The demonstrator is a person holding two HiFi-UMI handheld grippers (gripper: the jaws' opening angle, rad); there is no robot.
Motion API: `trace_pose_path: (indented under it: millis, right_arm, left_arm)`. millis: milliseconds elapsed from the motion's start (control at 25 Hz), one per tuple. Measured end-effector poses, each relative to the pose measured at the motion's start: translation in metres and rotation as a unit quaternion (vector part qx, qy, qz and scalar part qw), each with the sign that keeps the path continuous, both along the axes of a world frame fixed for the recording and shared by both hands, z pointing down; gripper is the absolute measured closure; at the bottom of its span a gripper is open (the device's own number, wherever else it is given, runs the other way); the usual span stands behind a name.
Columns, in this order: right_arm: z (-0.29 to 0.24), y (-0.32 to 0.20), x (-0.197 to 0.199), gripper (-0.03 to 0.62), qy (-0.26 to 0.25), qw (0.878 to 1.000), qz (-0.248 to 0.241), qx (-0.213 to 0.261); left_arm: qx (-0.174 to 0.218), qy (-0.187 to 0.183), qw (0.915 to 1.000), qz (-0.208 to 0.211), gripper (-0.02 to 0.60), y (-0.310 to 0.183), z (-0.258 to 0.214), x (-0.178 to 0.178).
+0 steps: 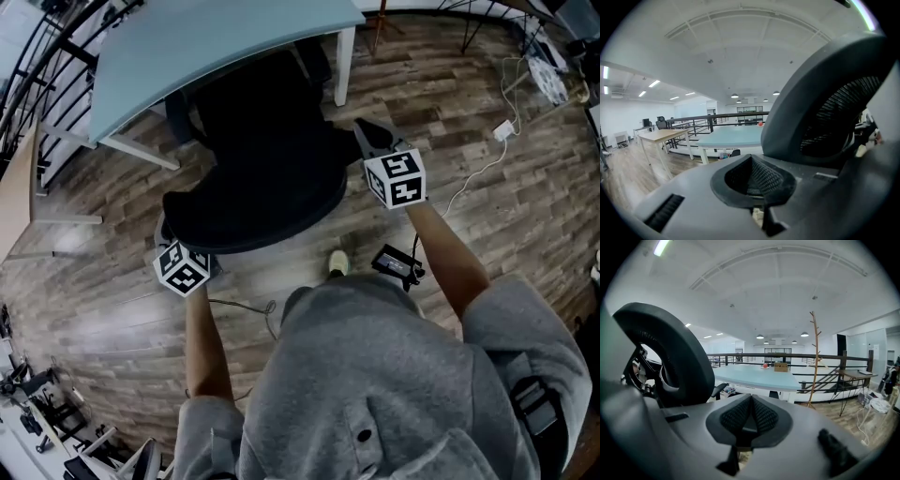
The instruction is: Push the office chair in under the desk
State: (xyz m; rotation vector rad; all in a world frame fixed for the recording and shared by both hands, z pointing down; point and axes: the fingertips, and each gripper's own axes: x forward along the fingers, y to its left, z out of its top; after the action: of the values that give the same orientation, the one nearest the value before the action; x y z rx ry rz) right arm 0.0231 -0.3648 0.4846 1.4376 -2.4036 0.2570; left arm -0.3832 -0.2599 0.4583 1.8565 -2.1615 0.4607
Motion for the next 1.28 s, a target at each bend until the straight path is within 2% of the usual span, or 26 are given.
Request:
trace_pose_path:
  millis: [120, 520, 960, 1280]
  right_arm:
    - [0.0, -0.016, 0.0, 0.565, -0.001, 1.0, 0.003, 0.002]
    - [0.0, -0.06, -0.004, 0.565, -0.002, 1.0, 0.005, 0.002]
    - [0.001, -0.1, -0.004, 0.565, -0.002, 1.0, 0.007, 0.0]
    - [0.0, -0.135, -0.002, 0.565, 0.002, 1.0, 0.01, 0.001]
  left_arm:
    - [0.008, -0.003, 1.0, 0.004, 0.566, -0.015, -0.002, 0.001]
    - [-0.012, 0.007, 0.9994, 0.031, 0.566, -0.061, 0.002, -0.001]
    - [-0.01, 0.009, 0.9985, 0.053, 0.566, -0.101, 0.002, 0.001]
    - [-0.03, 0.034, 0.9962, 0.075, 0.566, -0.142, 0.006, 0.004]
